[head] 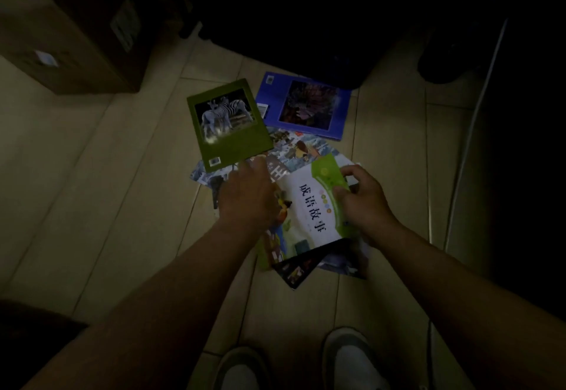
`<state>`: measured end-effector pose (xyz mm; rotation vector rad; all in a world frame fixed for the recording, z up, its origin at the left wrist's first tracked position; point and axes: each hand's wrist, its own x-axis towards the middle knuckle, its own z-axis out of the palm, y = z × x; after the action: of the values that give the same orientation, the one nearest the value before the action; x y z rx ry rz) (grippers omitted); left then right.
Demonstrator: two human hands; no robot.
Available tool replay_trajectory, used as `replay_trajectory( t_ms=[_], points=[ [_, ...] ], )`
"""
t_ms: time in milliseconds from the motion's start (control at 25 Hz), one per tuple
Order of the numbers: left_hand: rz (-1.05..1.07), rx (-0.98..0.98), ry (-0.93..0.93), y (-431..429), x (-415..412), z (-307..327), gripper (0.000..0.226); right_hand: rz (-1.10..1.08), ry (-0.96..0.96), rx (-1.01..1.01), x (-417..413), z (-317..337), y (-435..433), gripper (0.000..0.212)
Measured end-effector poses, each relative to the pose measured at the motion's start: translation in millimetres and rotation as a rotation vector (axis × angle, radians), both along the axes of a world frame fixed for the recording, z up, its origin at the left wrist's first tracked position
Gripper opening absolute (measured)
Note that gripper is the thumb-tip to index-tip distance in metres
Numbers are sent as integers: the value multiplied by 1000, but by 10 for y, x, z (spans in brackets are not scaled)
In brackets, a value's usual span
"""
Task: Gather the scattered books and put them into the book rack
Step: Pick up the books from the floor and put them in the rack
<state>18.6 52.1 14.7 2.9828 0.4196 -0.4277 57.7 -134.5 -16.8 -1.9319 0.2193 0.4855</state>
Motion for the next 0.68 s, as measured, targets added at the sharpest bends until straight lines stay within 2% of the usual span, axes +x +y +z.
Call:
replay_trajectory(
  t_ms=[120, 240, 360, 520, 680],
  points=[
    [-111, 23, -99, 112, 240, 614, 81, 140, -60, 86, 82, 547, 140, 20],
    [-150, -150, -156, 230, 256, 1329, 93, 284, -213, 125, 162, 1282, 317, 17],
    [-176, -287, -284, 362, 80, 2084, 80, 402, -394, 107, 144, 2097, 481, 13],
    [-125, -299, -412, 489, -316, 3142, 69, 459, -549, 81, 0, 3076, 649, 18],
    [-77, -290, -480, 560, -926, 4185, 54, 529, -699, 70, -408, 4025, 813, 15]
  ],
)
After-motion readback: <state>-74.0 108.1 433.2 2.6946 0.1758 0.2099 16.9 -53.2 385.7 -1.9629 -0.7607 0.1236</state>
